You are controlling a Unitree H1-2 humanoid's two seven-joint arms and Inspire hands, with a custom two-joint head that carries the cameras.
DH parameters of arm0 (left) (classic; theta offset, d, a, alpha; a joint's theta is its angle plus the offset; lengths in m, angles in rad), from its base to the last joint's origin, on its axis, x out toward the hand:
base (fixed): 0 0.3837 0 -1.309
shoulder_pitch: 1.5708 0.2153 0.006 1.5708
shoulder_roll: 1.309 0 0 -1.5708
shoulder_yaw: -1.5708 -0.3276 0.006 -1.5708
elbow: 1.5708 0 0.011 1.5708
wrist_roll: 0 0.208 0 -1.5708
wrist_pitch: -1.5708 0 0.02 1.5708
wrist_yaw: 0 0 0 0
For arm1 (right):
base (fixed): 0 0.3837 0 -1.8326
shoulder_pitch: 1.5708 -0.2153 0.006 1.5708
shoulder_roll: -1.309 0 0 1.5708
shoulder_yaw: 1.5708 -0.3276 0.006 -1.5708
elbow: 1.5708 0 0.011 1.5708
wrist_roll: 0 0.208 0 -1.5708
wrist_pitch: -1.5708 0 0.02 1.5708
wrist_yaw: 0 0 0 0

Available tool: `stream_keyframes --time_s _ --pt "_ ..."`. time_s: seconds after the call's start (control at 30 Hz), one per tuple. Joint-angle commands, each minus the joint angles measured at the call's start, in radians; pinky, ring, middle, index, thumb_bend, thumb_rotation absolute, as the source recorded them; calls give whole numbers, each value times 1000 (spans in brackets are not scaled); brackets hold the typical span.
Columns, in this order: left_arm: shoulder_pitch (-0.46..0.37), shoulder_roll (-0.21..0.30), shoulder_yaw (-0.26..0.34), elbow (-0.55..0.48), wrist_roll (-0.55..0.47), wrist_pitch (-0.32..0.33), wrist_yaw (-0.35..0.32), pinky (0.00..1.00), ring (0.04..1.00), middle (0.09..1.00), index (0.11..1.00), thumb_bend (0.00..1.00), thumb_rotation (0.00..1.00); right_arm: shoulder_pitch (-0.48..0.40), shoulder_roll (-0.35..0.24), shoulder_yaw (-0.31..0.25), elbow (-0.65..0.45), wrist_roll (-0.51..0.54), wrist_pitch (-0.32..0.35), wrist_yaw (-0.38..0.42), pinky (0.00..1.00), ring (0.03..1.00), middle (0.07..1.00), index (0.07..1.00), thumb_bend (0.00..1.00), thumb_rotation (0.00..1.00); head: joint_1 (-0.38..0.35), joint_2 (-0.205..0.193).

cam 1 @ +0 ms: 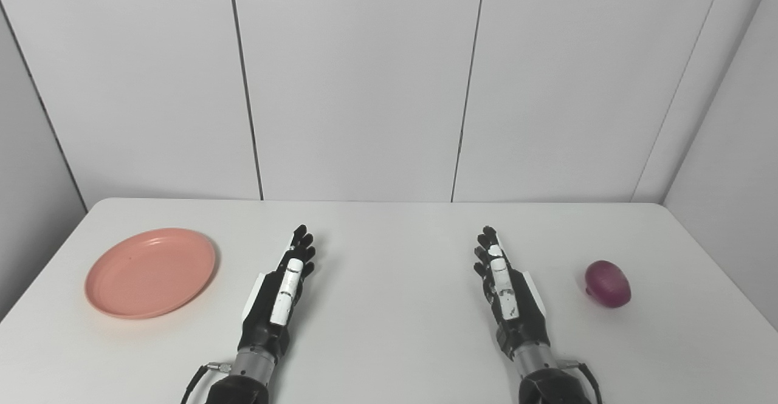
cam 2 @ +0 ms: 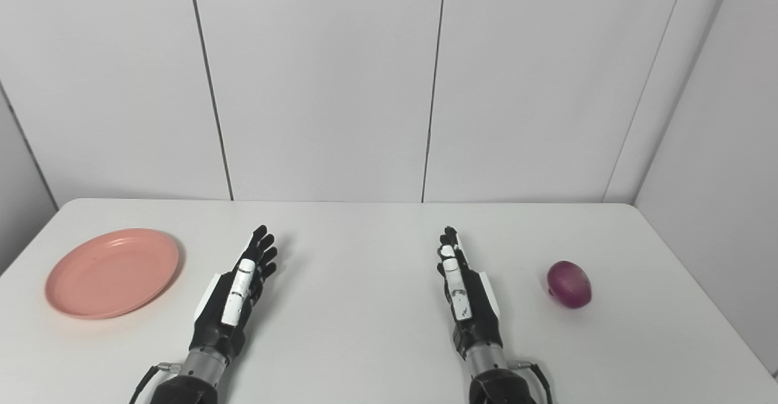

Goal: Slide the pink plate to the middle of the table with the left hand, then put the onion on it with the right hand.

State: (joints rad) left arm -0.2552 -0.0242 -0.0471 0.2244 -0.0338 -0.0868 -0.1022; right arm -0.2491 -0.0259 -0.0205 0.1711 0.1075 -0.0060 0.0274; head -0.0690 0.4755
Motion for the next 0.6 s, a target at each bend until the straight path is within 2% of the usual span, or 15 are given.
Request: stream_keyframes --time_s 0.0,0.57 --pt "-18 -11 -6 -24 10 -47 10 977 987 993 995 599 1000 -41 -3 -1 -20 -1 -5 8 1000 1000 1000 1000 568 998 2 2" --pt "-17 -14 -6 -9 27 -61 30 981 989 997 995 592 1000 -45 -10 5 0 -23 14 9 1000 1000 1000 1000 562 1000 4 2"
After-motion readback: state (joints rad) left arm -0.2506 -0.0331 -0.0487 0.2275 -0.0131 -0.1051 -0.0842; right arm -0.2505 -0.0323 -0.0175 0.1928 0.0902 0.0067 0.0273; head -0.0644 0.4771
